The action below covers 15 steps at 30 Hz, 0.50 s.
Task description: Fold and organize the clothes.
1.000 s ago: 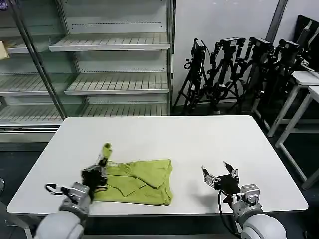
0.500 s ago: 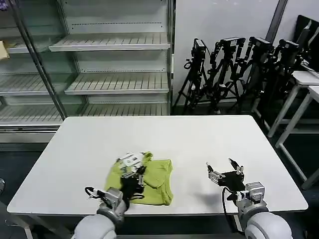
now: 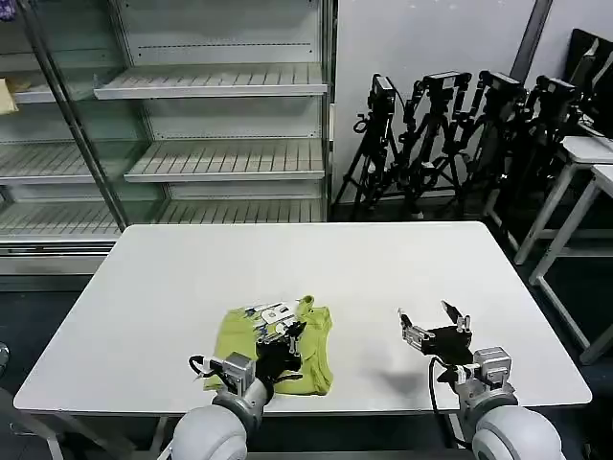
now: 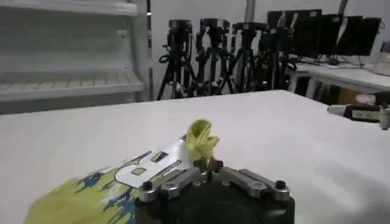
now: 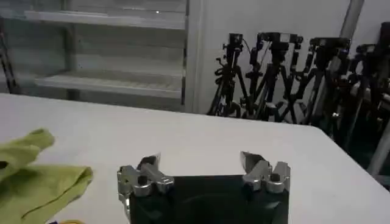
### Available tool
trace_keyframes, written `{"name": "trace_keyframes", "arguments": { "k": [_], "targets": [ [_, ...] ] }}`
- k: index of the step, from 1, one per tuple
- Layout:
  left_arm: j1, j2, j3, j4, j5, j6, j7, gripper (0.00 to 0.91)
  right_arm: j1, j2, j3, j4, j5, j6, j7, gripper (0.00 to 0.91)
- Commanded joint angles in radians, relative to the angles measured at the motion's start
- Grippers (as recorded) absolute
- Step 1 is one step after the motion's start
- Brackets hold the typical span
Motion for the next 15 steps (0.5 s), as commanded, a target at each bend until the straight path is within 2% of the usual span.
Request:
{"name": "trace_keyframes", "arguments": {
  "k": [1,8,15],
  "targets": [
    [-0.045,-0.038,0.033,0.021,-0.056,-0.027,-0.010,0.907,0.002,-0.004,0.019,0.006,0.003,0.002,-0.001,0.907],
    [-0.041,-0.024,-0.034,-0.047,-0.054,-0.047,0.009,0.907,0.003,-0.002,0.030,0.000,0.006,0.003,-0.004,0.907],
    [0.055,0.077,-0.176,-0.085,0.031,-0.074,-0.035,0.907,0.020,0.003,0.019,-0.013,0.006,0.008,-0.008,0.907]
  ]
}}
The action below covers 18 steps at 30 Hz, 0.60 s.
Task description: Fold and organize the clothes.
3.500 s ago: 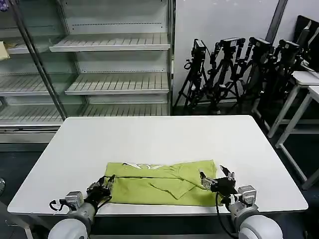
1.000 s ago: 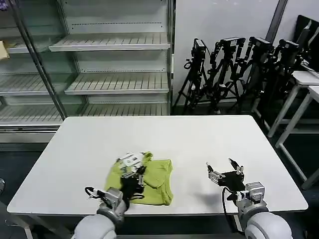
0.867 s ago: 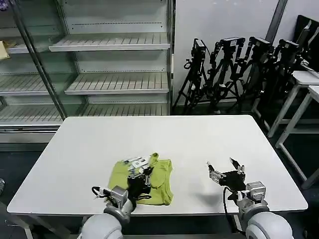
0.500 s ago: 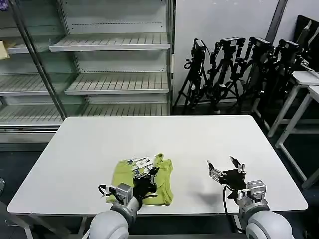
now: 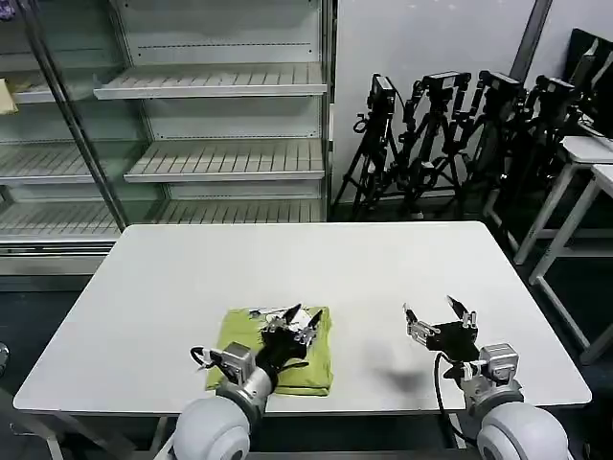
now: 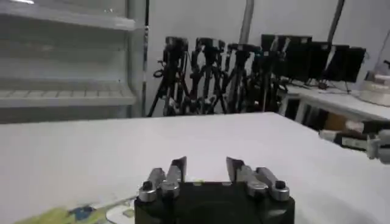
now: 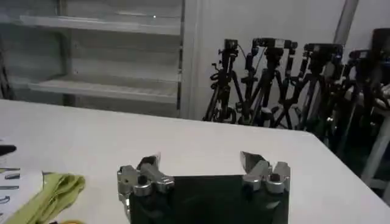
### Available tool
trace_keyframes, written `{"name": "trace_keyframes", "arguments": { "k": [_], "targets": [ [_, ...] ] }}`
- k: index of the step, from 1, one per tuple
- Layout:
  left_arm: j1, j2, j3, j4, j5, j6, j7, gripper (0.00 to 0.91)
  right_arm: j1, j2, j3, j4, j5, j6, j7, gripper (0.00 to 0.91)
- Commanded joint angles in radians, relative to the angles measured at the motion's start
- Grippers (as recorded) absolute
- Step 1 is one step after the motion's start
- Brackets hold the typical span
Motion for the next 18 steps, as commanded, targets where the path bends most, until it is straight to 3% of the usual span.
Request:
{"name": "trace_keyframes", "arguments": {
  "k": [1,9,18],
  "targets": [
    [0.090,0.092,-0.164,-0.052,0.063,-0.031,-0.059,0.907,0.014,0.002,-0.001,-0.011,0.000,0.004,-0.002,0.907],
    [0.241,0.080,-0.296,-0.007,0.039,-0.017,-0.130,0.907,0.022,0.003,-0.015,-0.017,0.001,0.012,-0.004,0.907],
    [0.266,0.017,-0.305,0.057,0.017,-0.063,-0.133,0.907,0.010,0.004,-0.024,-0.007,-0.003,0.012,-0.004,0.907]
  ]
}}
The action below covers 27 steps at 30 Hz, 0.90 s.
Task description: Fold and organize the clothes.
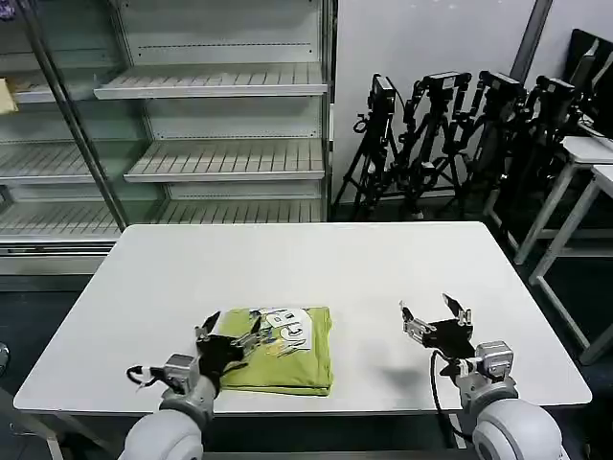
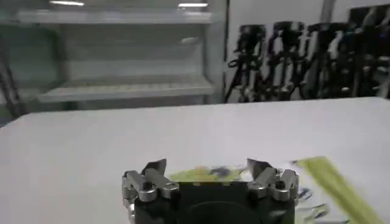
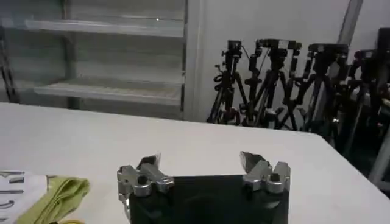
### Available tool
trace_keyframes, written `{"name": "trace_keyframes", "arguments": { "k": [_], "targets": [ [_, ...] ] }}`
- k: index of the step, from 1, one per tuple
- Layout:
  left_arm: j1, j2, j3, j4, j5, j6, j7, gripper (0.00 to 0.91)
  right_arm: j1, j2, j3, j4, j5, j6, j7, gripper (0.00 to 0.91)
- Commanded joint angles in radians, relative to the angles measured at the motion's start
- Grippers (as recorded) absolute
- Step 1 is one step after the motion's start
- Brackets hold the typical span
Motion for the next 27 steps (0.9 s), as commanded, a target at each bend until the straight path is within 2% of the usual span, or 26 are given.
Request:
{"name": "trace_keyframes", "arguments": {
  "k": [1,7,15,16,17,18,27],
  "targets": [
    [0.081,-0.038,-0.081,0.053,-0.030,-0.036,-0.034,0.907,-0.002,0.000,-0.004,0.004,-0.002,0.001,0.000,0.907],
    [0.069,-0.065,-0.069,0.083,-0.121,-0.088,0.035,0.907,-0.010,-0.001,-0.004,0.008,-0.003,0.001,0.000,0.907],
    [0.068,-0.085,-0.075,0.147,-0.132,-0.091,0.066,0.907,-0.020,-0.004,-0.002,0.011,-0.004,0.003,0.000,0.907],
    [0.073,-0.085,-0.076,0.147,-0.138,-0.090,0.073,0.564,-0.020,-0.005,-0.002,0.011,-0.004,0.003,0.000,0.907],
    [0.080,-0.086,-0.078,0.150,-0.153,-0.093,0.088,0.262,-0.019,-0.005,-0.002,0.010,-0.004,0.003,-0.001,0.907],
    [0.086,-0.086,-0.078,0.149,-0.159,-0.096,0.102,0.030,-0.018,-0.005,-0.003,0.009,-0.004,0.003,-0.001,0.907],
    [0.085,-0.102,-0.066,0.144,-0.180,-0.110,0.136,0.010,-0.014,0.002,-0.009,0.003,-0.007,0.003,-0.001,0.907]
  ]
}}
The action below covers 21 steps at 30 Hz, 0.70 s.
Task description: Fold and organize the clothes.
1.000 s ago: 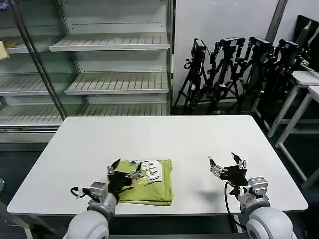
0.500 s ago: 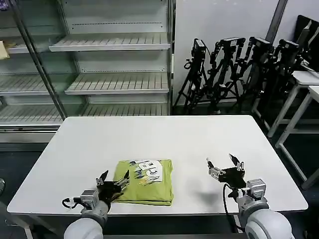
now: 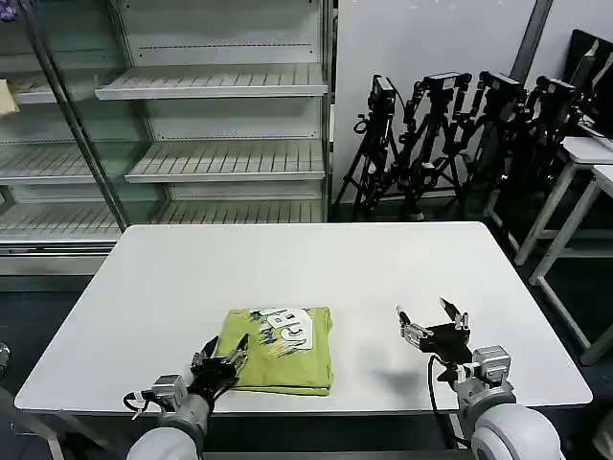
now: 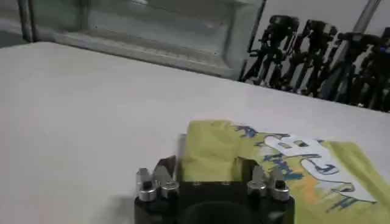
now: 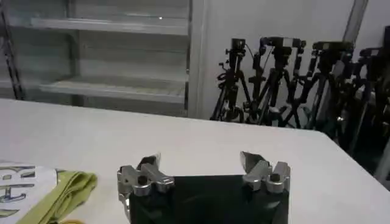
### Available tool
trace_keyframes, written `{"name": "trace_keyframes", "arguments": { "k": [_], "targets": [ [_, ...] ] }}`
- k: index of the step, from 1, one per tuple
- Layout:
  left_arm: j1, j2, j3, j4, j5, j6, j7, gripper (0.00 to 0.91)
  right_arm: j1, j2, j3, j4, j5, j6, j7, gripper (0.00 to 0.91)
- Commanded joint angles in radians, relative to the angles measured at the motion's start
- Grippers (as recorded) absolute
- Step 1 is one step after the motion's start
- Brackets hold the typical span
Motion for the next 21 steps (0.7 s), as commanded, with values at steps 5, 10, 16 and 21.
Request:
{"name": "trace_keyframes", "arguments": {
  "k": [5,10,16,21],
  "targets": [
    [0.007,-0.025,0.007,0.037,-0.034,-0.018,0.051,0.010,-0.002,0.002,0.002,0.000,-0.001,0.000,0.000,0.907],
    [0.000,-0.010,-0.003,0.050,0.030,-0.025,0.067,0.010,-0.004,0.005,-0.003,0.002,-0.005,0.000,0.000,0.907],
    [-0.001,0.080,-0.091,0.029,0.129,-0.001,0.114,0.010,-0.002,0.009,-0.008,0.003,-0.008,0.001,-0.001,0.907],
    [0.023,0.198,-0.238,-0.012,0.146,0.036,0.160,0.010,0.001,0.013,-0.015,0.002,-0.011,0.002,-0.002,0.907]
  ]
}}
